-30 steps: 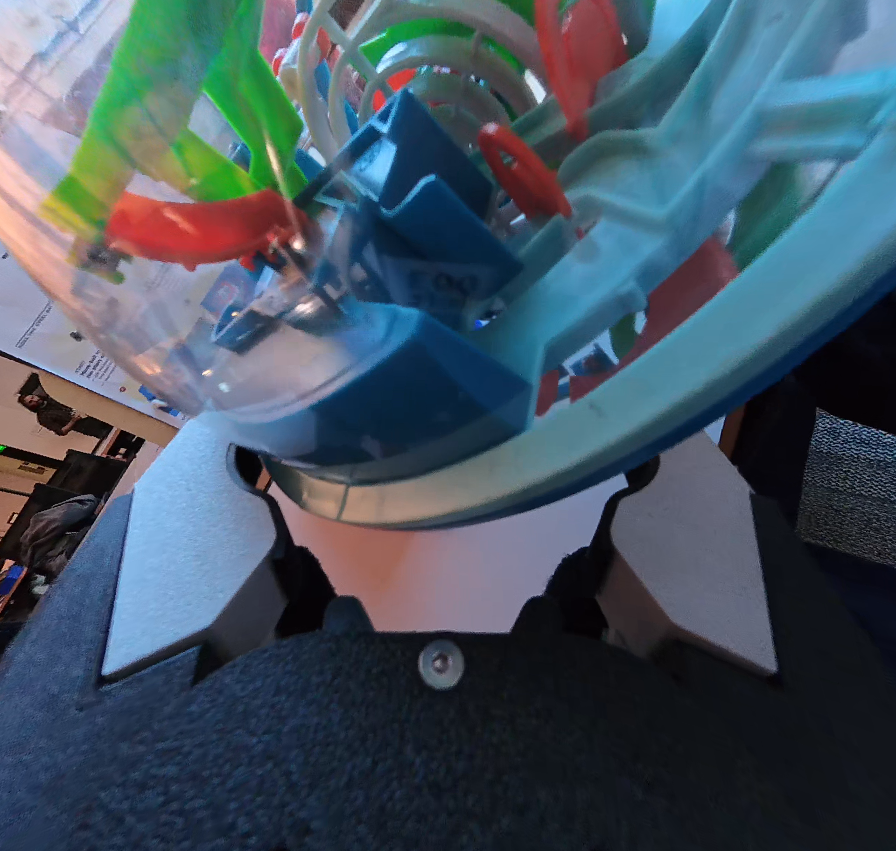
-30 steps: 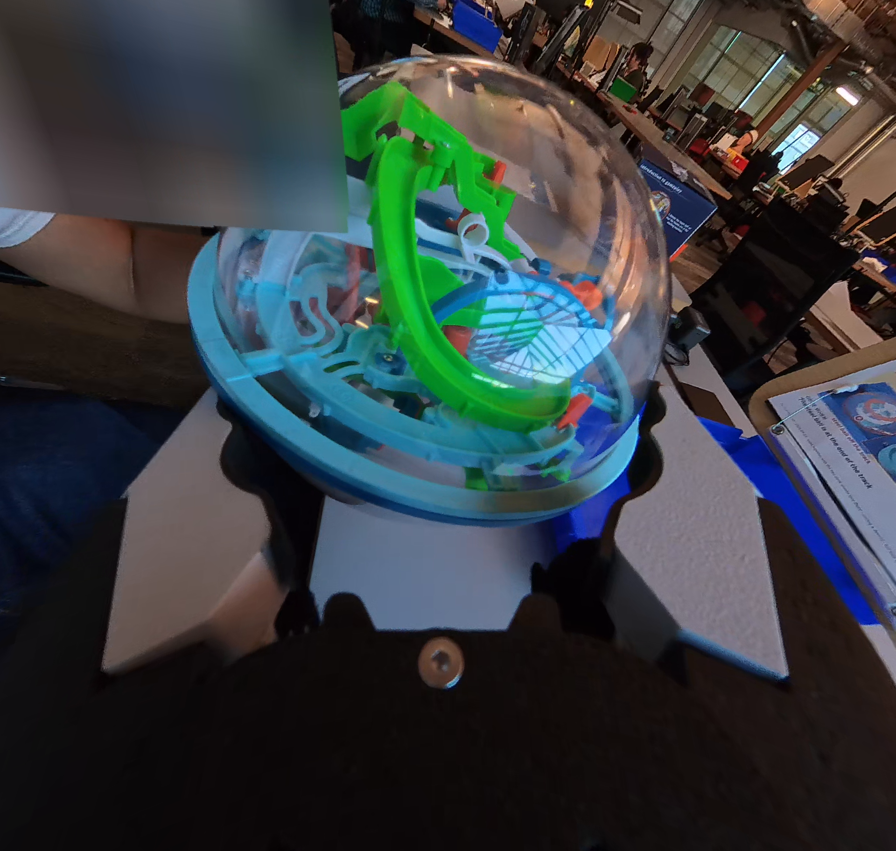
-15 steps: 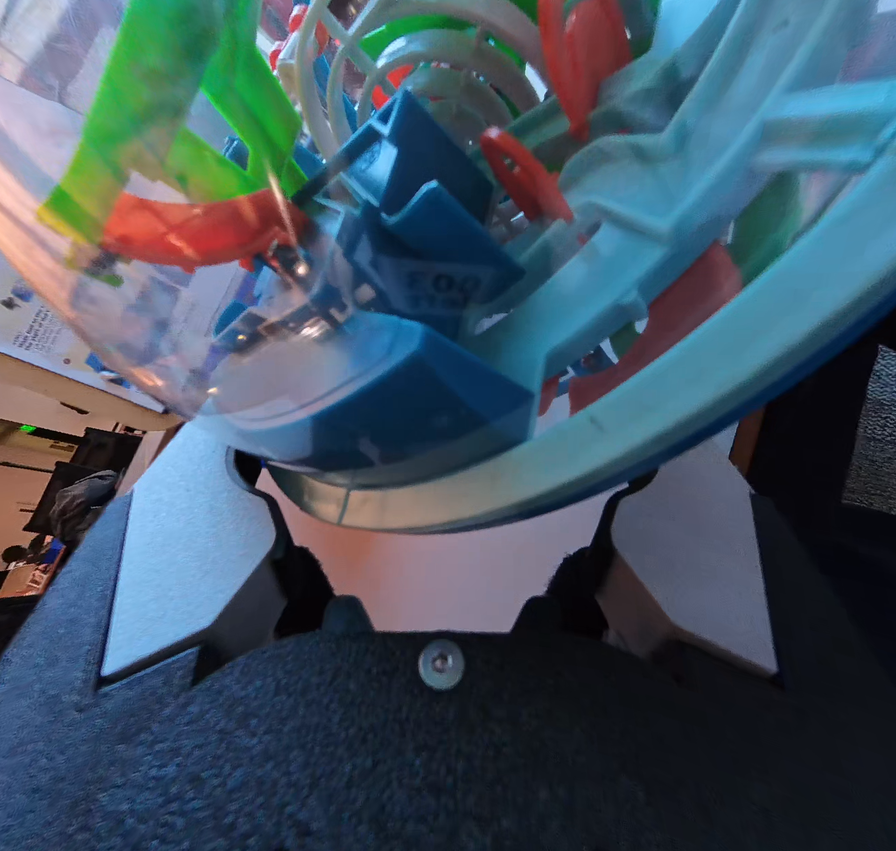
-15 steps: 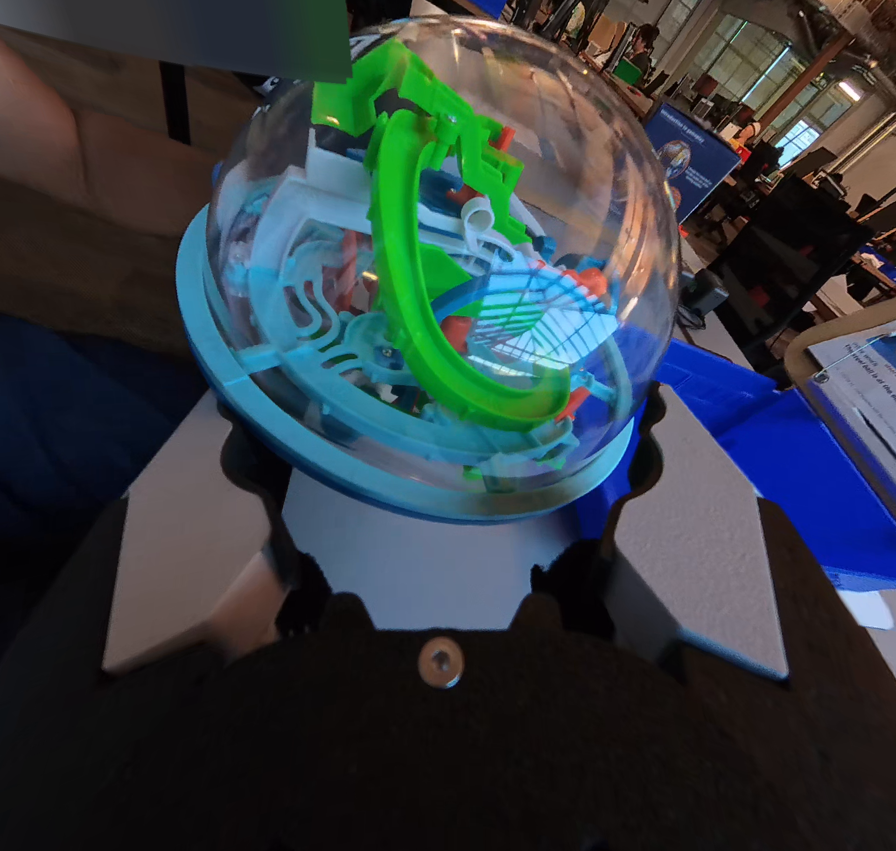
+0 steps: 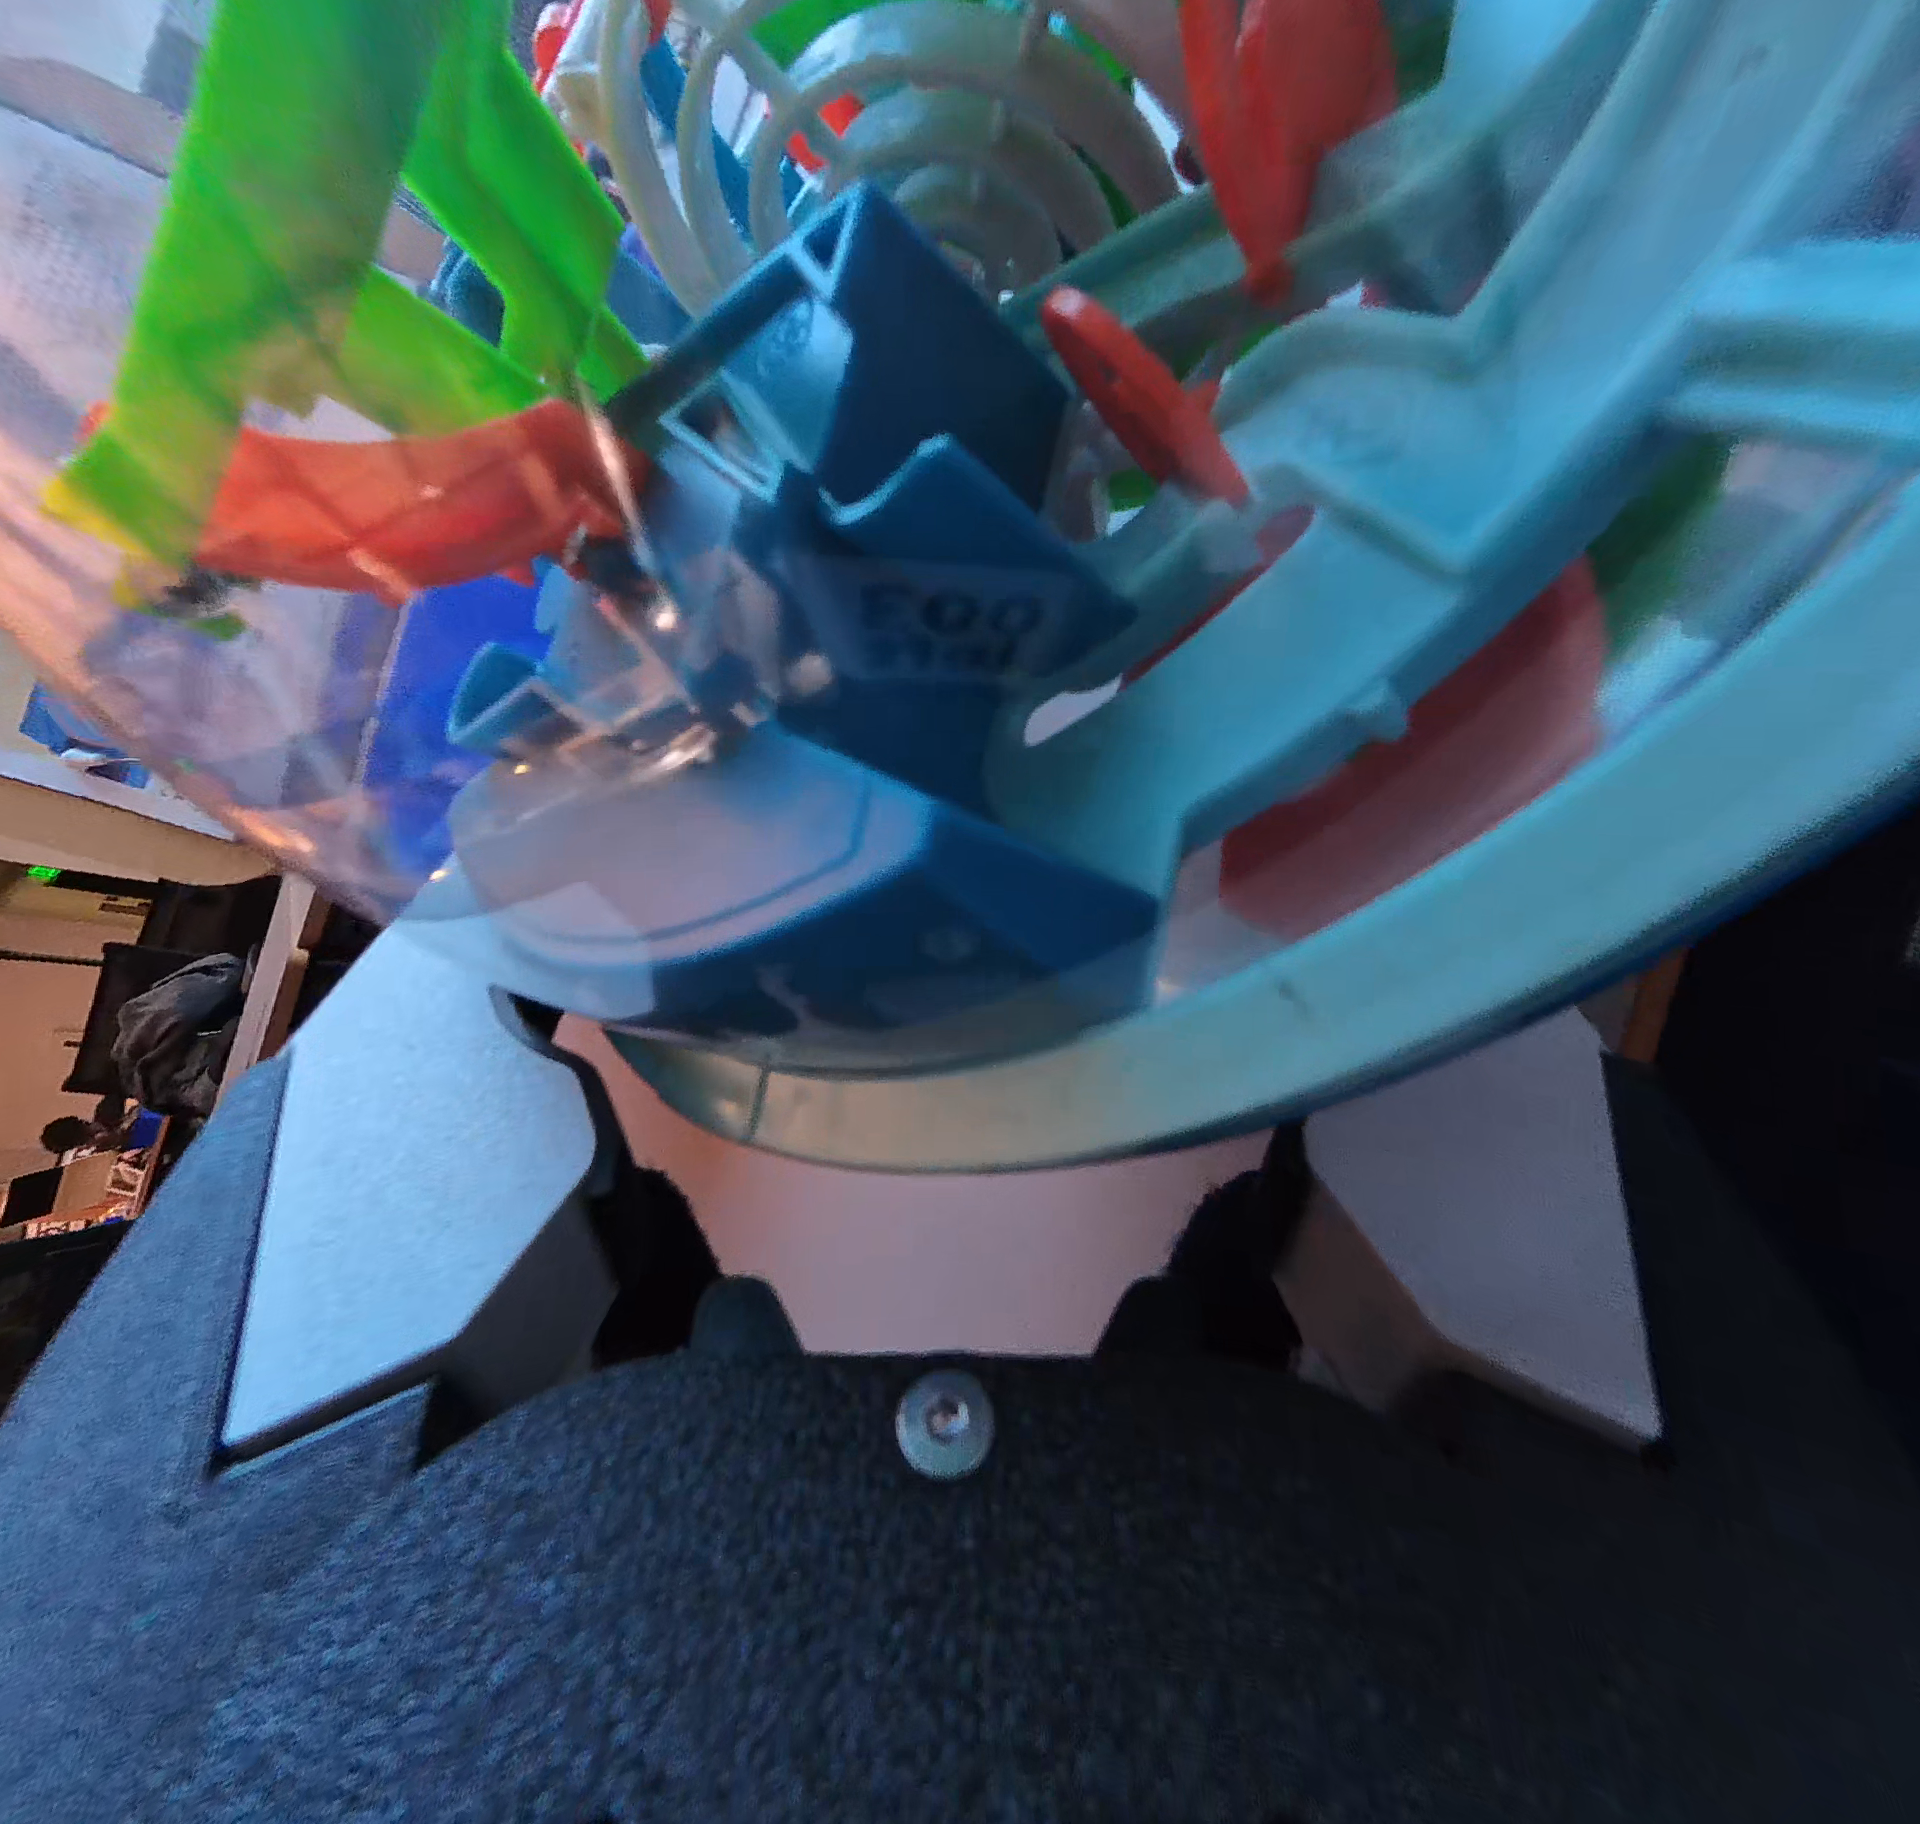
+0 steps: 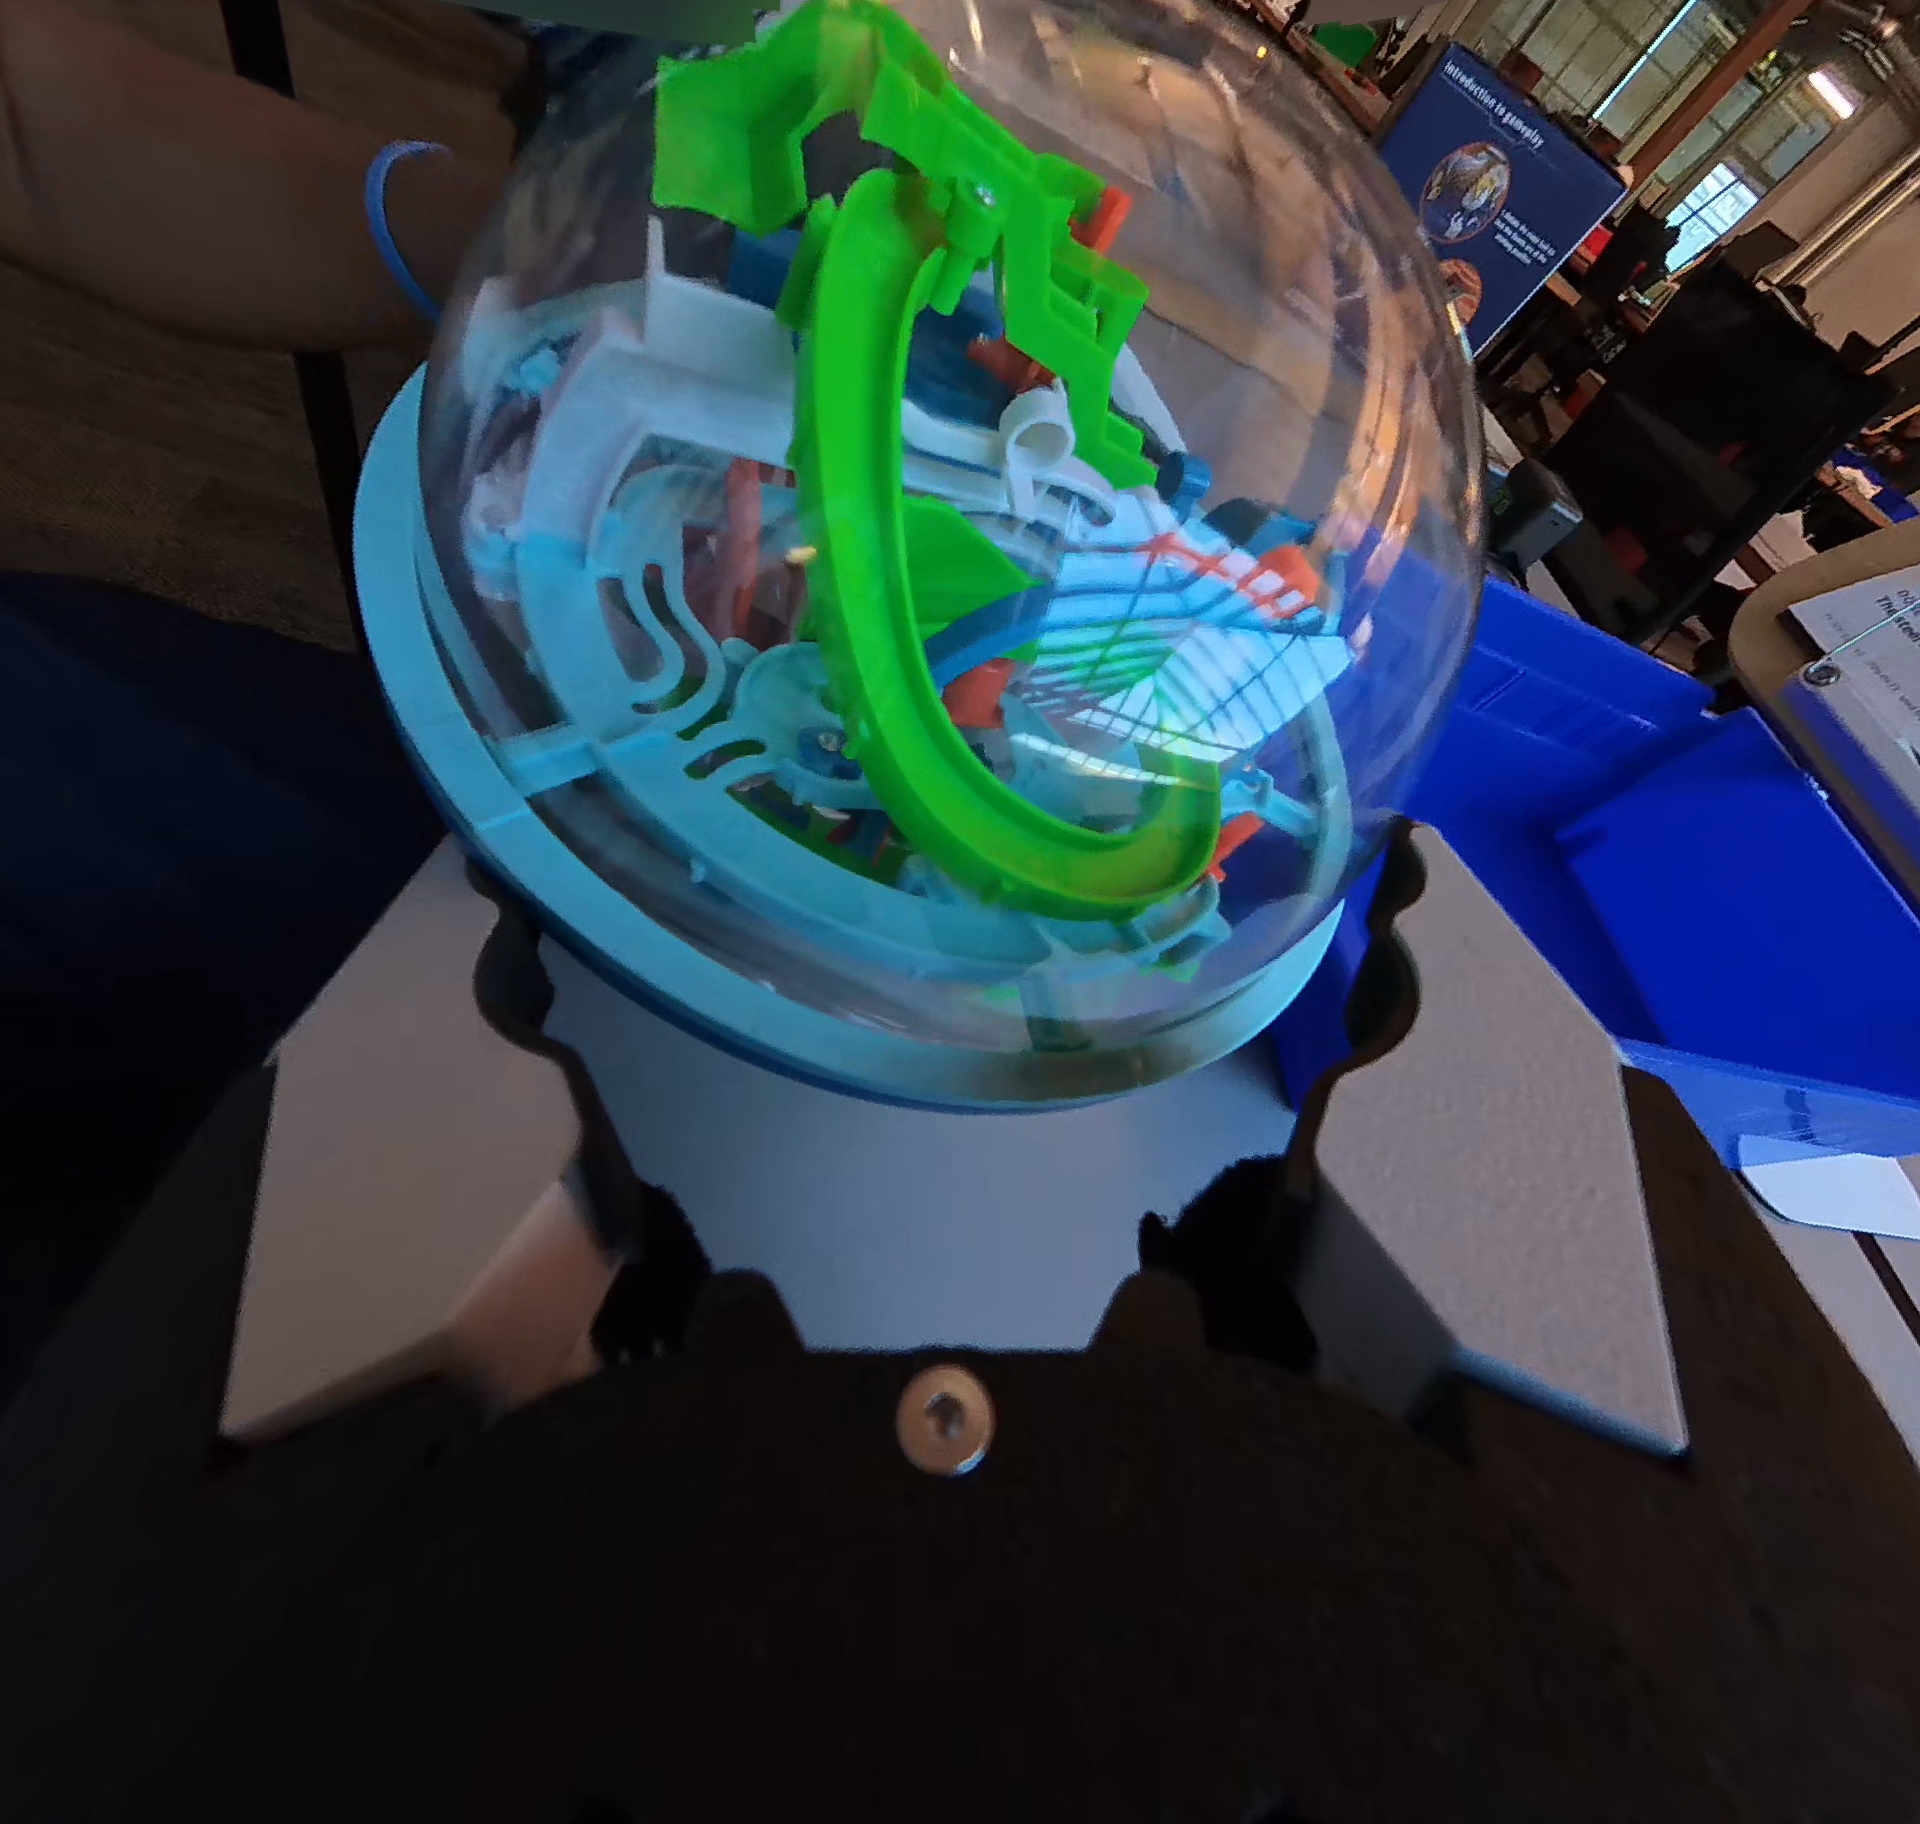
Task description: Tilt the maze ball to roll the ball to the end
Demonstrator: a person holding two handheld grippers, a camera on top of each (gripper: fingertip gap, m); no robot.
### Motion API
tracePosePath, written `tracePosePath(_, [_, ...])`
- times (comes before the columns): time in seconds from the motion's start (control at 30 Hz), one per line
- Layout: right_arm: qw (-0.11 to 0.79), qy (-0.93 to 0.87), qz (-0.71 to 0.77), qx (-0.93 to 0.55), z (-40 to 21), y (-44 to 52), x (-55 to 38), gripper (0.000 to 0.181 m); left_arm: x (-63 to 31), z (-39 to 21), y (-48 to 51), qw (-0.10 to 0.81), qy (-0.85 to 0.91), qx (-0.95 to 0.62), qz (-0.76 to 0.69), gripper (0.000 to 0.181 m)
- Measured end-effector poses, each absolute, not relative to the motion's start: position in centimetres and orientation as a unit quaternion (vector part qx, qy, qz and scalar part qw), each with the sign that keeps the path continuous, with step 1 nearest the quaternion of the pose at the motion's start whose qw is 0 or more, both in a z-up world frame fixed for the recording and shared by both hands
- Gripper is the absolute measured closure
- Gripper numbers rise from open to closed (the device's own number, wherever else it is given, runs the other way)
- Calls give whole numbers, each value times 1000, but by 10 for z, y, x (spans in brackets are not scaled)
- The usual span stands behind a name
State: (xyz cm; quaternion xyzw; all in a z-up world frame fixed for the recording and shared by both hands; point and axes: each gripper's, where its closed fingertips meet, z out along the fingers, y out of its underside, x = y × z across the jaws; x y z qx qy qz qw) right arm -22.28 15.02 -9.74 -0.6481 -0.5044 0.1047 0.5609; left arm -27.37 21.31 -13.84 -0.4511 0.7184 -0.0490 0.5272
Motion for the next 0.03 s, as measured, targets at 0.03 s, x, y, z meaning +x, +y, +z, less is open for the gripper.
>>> tracePosePath(0.03, [559, -508, 99, -648, -100, 151, -222, 27, -274, -138, 213, 526, 721, -449, -46, 33])
